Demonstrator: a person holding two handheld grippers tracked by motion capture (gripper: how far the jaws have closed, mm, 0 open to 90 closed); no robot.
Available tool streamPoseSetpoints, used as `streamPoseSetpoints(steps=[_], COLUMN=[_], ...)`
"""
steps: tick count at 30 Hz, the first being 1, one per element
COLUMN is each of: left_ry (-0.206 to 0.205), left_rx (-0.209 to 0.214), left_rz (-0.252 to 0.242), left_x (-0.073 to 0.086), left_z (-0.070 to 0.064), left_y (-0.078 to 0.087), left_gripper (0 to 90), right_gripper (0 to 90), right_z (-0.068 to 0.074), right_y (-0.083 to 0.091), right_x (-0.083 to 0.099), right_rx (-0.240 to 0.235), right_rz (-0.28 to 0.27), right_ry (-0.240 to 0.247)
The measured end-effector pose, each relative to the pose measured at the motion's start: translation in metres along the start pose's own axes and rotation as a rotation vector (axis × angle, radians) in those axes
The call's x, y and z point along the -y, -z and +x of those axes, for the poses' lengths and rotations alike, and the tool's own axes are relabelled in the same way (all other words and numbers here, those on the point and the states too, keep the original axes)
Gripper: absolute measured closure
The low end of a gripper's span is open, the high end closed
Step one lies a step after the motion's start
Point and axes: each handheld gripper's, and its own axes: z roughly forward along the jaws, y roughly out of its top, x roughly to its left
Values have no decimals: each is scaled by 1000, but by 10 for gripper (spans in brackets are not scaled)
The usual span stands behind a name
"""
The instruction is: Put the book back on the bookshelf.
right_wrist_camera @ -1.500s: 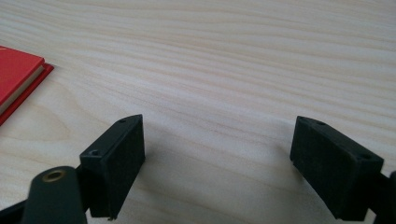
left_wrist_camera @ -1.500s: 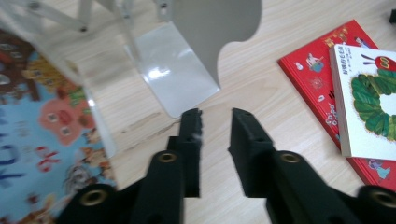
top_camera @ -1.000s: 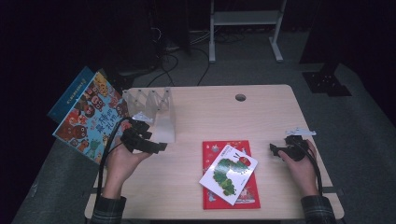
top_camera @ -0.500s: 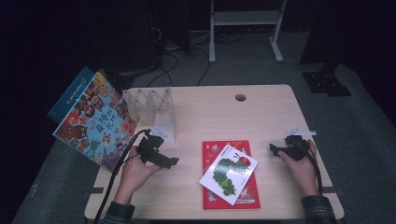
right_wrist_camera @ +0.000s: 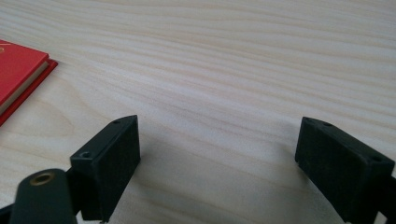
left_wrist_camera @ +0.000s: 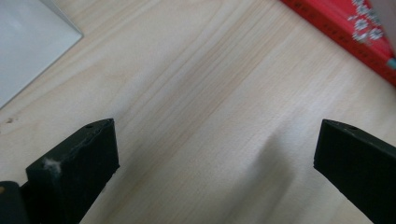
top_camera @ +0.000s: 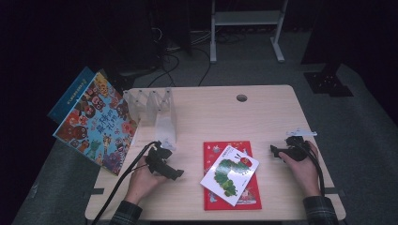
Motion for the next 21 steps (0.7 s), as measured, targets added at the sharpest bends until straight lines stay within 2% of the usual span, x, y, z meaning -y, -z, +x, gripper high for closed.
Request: streamPoseSetpoints(steps=[3, 8, 9, 11, 13, 17, 19, 21], left_ry=[-11, -40, -60, -69, -74, -101, -100, -96], left_rx=[-3, -26, -36, -30, -25, -3, -3, -4], left_rz=[5, -35, -46, -80, -94, -148, -158, -188], left_x=[2, 5, 7, 10, 12, 17, 18, 22], left_z=[-1, -3, -3, -3, -2, 0, 0, 0], left_y=[-6, -9, -10, -10, -10, -11, -11, -12], left_gripper=[0, 0, 0, 0, 0, 0, 0, 0], right_gripper=[130, 131, 132, 174, 274, 338, 366, 400], right_z=[0, 1, 2, 3, 4, 9, 14, 19], right_y=[0, 3, 3, 4, 8, 17, 24, 30], right_x=[0, 2, 3, 2, 2, 3, 3, 4], right_rx=[-1, -1, 1, -4, -14, -72, -102, -134], right_rz=[1, -1, 2, 5, 12, 12, -18, -25], right_ry=[0, 1, -2, 3, 9, 48, 63, 68])
